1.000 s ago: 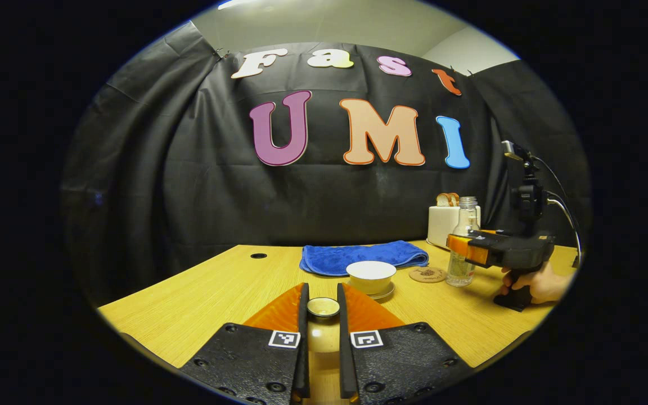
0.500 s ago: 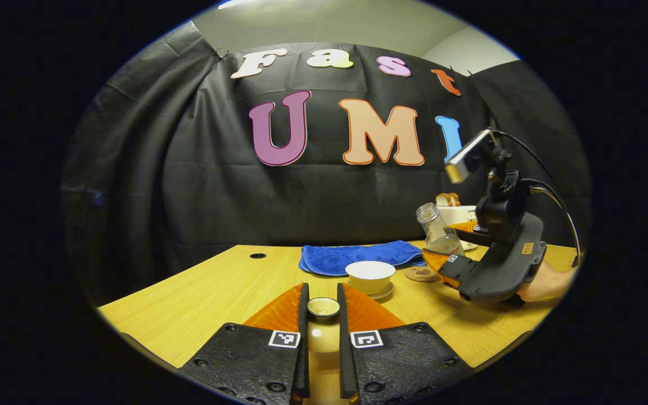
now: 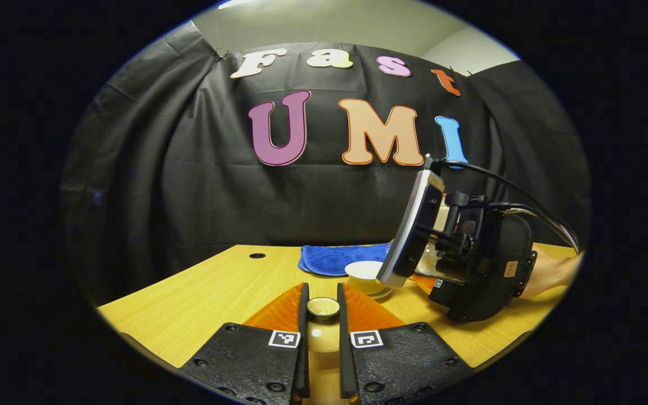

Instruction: Open the teacup lid with one hand, grasp the water bottle and pour water into the teacup with the other hand; after pouring, place the water bottle on the coaster and then close the teacup lid.

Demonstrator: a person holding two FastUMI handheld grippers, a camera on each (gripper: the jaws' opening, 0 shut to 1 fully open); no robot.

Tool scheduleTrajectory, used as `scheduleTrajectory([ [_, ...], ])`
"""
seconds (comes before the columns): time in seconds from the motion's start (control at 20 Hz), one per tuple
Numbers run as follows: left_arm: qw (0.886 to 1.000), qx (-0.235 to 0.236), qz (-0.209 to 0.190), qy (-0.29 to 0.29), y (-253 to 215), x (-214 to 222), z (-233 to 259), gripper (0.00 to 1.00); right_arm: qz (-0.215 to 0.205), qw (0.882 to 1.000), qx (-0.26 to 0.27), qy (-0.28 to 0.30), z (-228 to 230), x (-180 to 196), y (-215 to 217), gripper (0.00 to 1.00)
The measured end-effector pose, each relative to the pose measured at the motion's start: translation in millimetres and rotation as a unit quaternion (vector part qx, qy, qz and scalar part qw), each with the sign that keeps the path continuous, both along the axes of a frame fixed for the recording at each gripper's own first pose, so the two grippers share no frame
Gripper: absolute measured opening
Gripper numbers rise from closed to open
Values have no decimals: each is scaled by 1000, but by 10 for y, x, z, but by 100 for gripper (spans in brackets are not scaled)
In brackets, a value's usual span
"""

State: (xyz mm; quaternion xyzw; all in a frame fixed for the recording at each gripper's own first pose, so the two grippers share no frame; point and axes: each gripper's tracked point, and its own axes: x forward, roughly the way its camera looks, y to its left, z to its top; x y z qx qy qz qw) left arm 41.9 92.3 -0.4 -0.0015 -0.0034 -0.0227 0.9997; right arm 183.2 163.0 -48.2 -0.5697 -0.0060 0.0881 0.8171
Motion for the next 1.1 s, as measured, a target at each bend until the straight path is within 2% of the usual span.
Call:
scheduleTrajectory([
  [0.5,1000,-1,0,1,-1,4,-7,18,-1,992,-127,-15,125,139,-38,72],
  [0.75,1000,-2,1,1,-8,10,-19,18,10,982,-189,-29,191,158,8,72],
  [1.1,1000,-2,1,0,-9,12,-15,18,29,967,-250,-38,206,180,83,72],
])
